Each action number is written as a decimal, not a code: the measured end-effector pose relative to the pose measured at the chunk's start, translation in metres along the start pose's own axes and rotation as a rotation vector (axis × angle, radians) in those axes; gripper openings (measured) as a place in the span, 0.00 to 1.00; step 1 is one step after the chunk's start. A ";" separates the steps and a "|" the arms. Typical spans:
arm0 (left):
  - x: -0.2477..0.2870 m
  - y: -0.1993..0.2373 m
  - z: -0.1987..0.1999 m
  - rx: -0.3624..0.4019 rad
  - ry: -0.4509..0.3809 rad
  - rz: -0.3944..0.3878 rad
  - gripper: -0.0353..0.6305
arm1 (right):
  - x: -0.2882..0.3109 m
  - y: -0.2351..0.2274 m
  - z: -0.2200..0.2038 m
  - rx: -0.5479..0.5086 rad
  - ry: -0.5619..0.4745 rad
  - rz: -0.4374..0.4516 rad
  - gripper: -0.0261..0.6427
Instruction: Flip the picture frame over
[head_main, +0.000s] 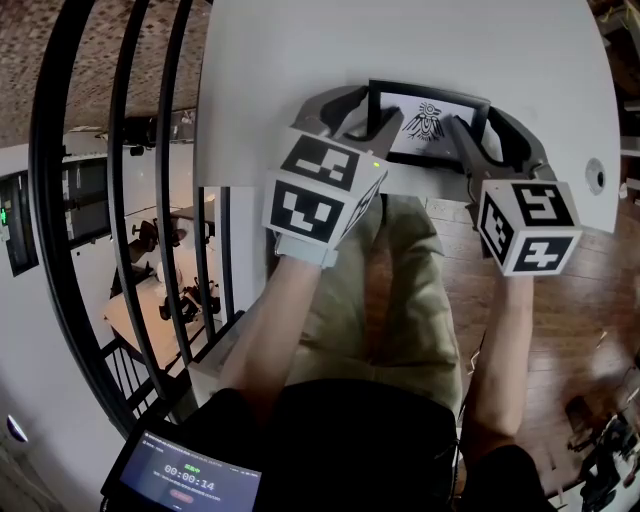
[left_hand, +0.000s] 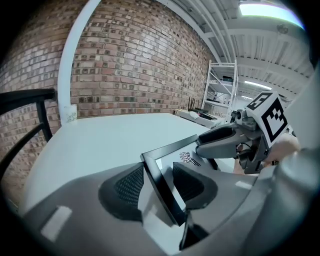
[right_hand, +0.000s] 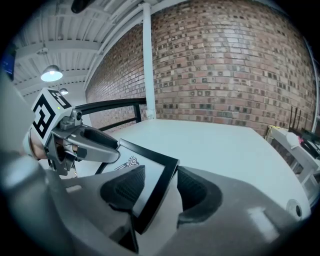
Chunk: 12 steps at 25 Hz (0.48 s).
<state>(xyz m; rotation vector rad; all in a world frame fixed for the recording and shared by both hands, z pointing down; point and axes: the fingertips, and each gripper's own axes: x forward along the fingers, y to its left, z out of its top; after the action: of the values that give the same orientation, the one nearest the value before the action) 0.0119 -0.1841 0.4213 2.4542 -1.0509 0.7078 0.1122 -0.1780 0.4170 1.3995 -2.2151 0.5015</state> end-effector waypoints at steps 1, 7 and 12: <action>0.001 0.000 0.000 -0.001 0.000 0.000 0.34 | 0.001 0.000 -0.001 0.002 0.001 0.001 0.31; 0.004 0.000 -0.003 -0.010 0.005 -0.006 0.34 | 0.003 -0.001 -0.004 0.013 0.004 0.008 0.32; 0.006 0.001 -0.005 -0.017 0.010 -0.005 0.34 | 0.006 -0.002 -0.007 0.026 0.007 0.019 0.32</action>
<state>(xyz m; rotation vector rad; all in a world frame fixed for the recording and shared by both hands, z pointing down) 0.0129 -0.1851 0.4290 2.4353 -1.0422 0.7059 0.1127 -0.1795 0.4266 1.3887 -2.2257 0.5432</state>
